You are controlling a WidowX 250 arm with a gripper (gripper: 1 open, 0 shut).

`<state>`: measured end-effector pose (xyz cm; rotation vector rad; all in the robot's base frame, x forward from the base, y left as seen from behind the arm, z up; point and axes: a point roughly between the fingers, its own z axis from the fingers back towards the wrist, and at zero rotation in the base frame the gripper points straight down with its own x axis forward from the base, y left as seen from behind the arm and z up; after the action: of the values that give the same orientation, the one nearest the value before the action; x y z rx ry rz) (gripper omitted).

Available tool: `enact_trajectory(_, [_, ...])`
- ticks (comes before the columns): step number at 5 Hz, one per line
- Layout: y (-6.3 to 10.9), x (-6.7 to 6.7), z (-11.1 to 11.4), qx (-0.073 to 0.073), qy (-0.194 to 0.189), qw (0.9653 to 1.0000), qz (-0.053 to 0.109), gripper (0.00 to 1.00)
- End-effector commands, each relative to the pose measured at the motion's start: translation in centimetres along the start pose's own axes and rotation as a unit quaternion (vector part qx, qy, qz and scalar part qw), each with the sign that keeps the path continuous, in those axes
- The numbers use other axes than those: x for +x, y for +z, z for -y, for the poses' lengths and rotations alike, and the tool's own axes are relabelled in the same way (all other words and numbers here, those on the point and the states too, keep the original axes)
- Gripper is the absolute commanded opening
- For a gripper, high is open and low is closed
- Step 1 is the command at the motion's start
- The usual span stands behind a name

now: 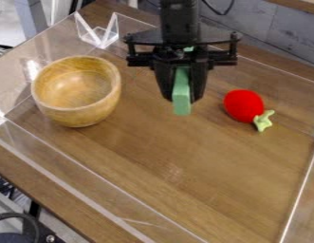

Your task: Put the green stick in the brown bowl

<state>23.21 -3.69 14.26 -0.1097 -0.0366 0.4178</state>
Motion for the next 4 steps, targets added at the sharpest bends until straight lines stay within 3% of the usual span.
enact_trajectory(1, [1.8,1.1,-1.3,-0.009,0.017,0.9994,0.03,0.0])
enact_trajectory(4, [1.8,1.8,-11.0,-0.01,0.093,0.995,0.035,0.0])
